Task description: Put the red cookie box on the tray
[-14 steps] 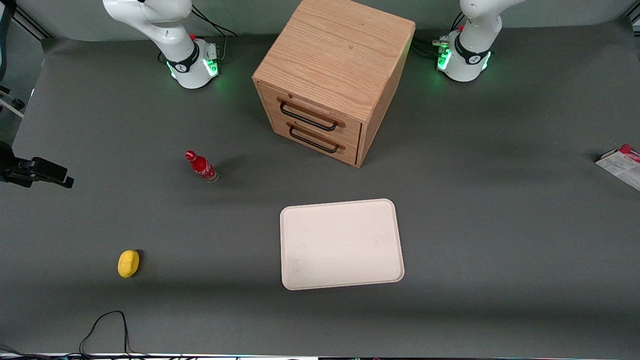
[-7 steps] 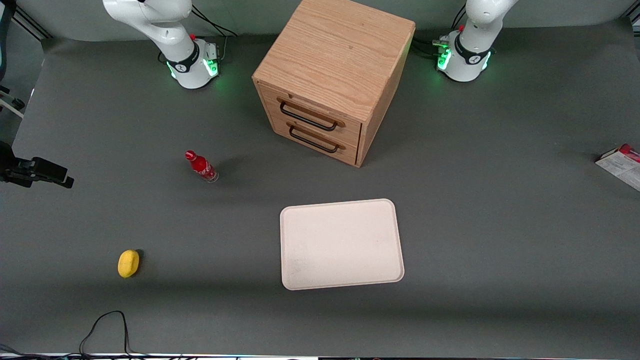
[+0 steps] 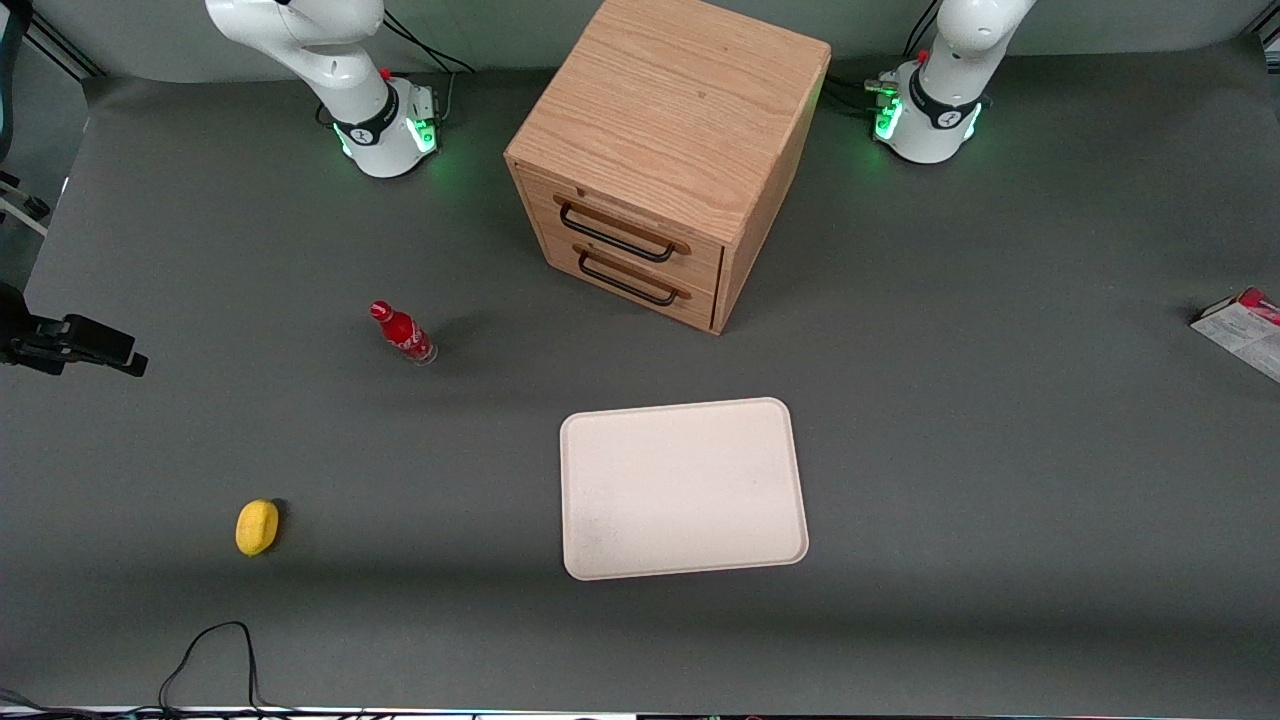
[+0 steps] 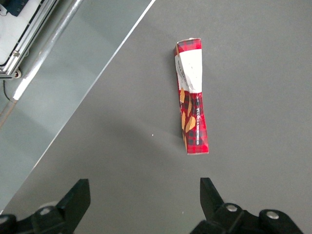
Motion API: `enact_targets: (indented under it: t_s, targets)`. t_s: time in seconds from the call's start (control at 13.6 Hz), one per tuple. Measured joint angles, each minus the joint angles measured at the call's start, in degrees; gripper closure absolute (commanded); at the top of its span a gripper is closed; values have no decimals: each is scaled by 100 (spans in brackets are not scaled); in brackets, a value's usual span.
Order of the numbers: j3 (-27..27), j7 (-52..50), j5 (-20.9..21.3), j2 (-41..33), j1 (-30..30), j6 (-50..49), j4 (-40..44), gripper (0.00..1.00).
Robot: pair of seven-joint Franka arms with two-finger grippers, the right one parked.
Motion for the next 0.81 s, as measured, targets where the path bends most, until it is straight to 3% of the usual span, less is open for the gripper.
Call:
enact_targets:
  t_s: [0.29, 0.81]
  targets:
    - [-81, -88, -317, 575, -40, 961, -307, 0]
    - [-160, -114, -361, 1351, -280, 2975, -1221, 0]
